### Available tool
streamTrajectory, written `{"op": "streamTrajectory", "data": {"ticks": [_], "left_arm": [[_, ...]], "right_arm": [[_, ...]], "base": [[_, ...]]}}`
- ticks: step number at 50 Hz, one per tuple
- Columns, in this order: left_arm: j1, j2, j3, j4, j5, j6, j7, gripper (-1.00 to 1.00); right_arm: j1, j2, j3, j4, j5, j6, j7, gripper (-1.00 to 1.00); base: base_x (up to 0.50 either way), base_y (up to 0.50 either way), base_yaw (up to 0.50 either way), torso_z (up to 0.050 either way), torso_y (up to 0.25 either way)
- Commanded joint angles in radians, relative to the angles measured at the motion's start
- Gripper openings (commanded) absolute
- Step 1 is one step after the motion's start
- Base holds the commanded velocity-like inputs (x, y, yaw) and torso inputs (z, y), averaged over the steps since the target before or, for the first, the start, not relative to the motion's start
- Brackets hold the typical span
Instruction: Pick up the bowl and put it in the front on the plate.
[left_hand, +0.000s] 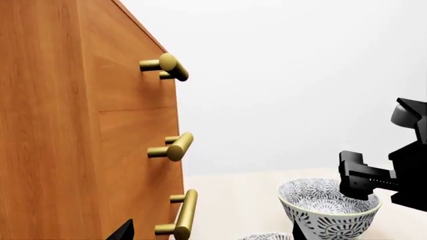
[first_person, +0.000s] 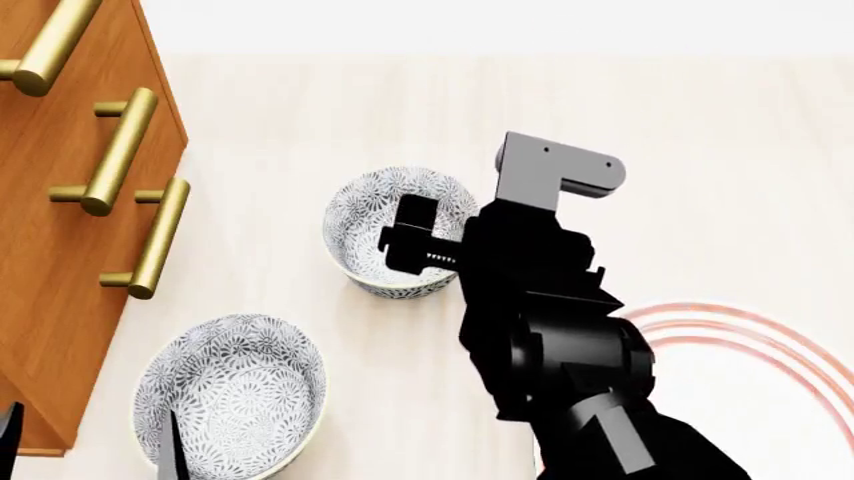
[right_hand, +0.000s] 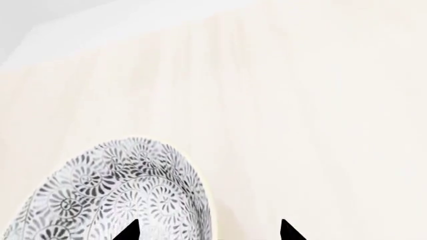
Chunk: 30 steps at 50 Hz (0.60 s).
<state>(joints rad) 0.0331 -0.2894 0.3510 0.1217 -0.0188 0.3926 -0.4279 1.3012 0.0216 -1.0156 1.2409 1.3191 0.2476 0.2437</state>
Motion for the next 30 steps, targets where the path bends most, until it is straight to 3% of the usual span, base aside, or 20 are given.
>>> {"op": "streamTrajectory", "data": {"ticks": [1, 30], "left_arm": [[-0.001, 0.013, -0.020, -0.001, 0.019, 0.004, 0.008, 1.00], [-0.007, 0.006, -0.014, -0.004, 0.005, -0.012, -0.002, 1.00]], "right_arm": [[-0.009, -0.009, 0.000, -0.018, 0.007, -0.004, -0.008, 1.00], [-0.037, 0.007, -0.003, -0.076, 0.032, 0.011, 0.017, 1.00]], "base": [[0.00, 0.00, 0.00, 0.000, 0.000], [0.00, 0.00, 0.00, 0.000, 0.000]]}}
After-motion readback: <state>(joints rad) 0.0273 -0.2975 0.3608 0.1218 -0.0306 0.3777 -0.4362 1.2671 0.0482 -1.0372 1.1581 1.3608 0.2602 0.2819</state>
